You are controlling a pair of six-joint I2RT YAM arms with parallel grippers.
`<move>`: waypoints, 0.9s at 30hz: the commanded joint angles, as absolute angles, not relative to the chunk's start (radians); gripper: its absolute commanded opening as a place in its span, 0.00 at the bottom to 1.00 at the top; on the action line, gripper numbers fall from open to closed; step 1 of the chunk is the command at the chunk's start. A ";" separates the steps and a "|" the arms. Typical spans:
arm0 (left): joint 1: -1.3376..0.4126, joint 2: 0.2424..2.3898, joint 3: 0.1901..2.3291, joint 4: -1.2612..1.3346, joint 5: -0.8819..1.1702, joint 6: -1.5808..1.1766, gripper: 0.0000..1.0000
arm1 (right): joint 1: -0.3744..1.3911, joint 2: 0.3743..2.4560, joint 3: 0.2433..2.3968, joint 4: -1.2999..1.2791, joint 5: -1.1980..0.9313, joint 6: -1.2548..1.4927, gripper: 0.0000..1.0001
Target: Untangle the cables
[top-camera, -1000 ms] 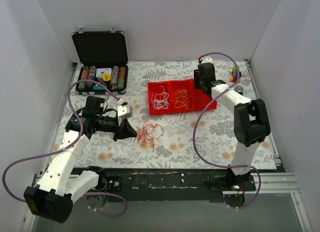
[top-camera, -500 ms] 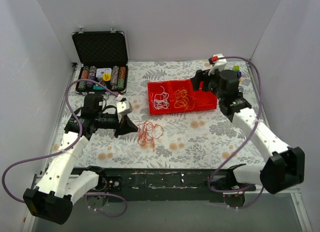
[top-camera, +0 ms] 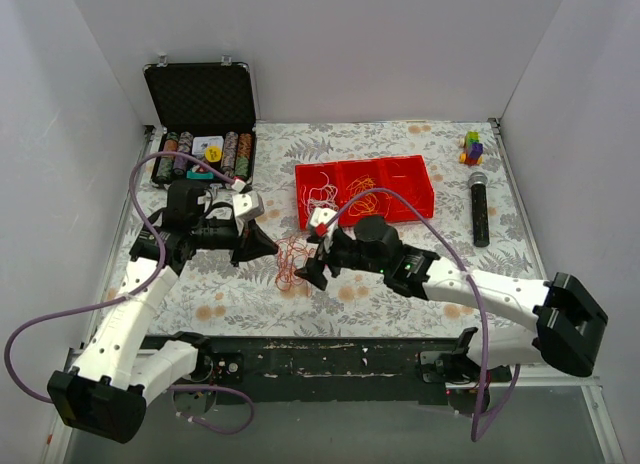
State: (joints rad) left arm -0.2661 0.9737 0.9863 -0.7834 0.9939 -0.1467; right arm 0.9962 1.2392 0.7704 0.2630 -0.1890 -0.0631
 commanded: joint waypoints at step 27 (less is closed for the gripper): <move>-0.268 0.936 0.999 -0.551 0.775 -0.389 0.53 | 1.135 1.316 0.963 0.480 0.101 -0.112 0.01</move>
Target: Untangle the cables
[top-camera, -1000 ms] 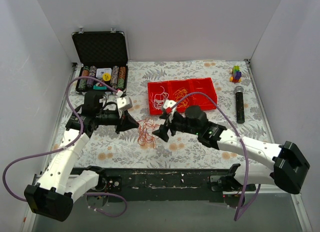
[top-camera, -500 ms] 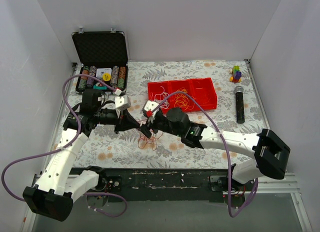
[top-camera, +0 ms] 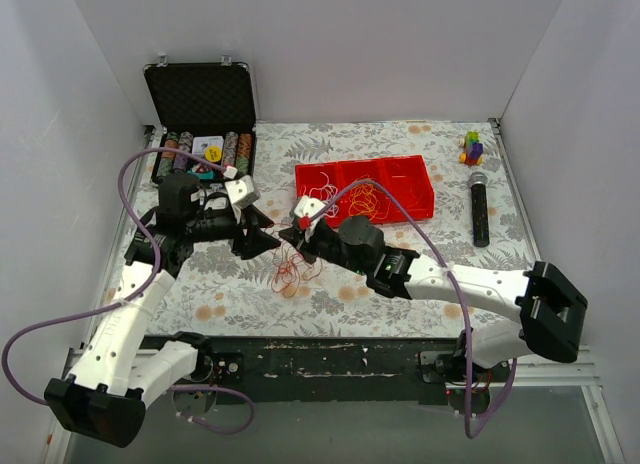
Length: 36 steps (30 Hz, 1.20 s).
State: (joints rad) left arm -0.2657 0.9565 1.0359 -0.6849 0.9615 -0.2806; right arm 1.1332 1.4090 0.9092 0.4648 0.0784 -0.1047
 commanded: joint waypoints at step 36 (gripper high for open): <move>-0.262 0.894 0.686 -0.328 0.836 -0.365 0.00 | 1.013 1.187 1.265 0.097 0.110 -0.017 0.01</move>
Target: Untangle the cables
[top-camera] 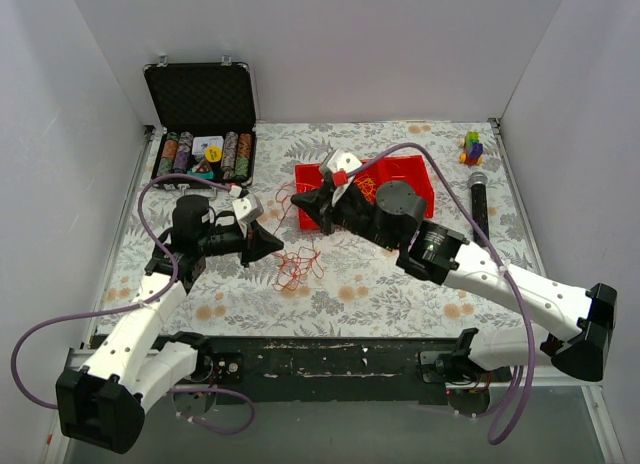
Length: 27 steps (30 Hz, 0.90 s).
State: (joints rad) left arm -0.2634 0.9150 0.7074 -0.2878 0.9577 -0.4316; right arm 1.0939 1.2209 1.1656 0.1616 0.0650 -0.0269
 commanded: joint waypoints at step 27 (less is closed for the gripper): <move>-0.262 0.966 0.591 -0.440 0.604 -0.267 0.00 | 0.586 1.246 1.571 0.081 0.443 -0.185 0.01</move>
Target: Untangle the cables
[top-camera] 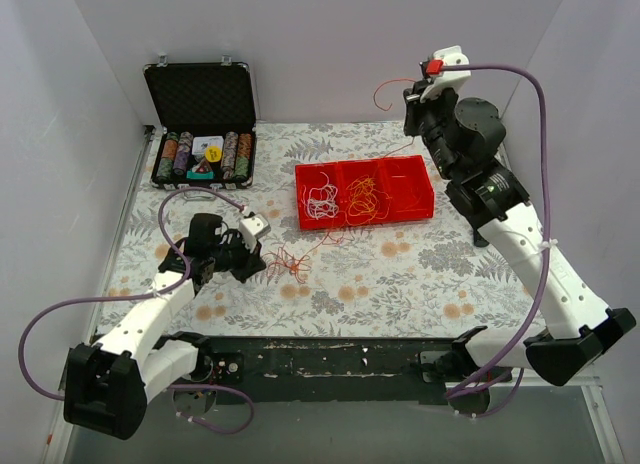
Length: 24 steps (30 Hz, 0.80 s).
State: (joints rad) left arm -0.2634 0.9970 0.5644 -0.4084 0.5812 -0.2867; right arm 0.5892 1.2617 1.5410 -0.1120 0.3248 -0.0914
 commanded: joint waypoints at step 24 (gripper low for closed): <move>-0.255 0.904 0.367 -0.483 0.204 -0.019 0.00 | 0.505 1.290 1.989 0.271 0.686 -0.416 0.01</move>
State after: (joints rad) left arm -0.2638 0.9001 0.4385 -0.4770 0.3340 -0.1020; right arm 0.5209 1.2995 1.9049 0.1543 0.6106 -0.3668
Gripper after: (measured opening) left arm 0.013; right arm 0.021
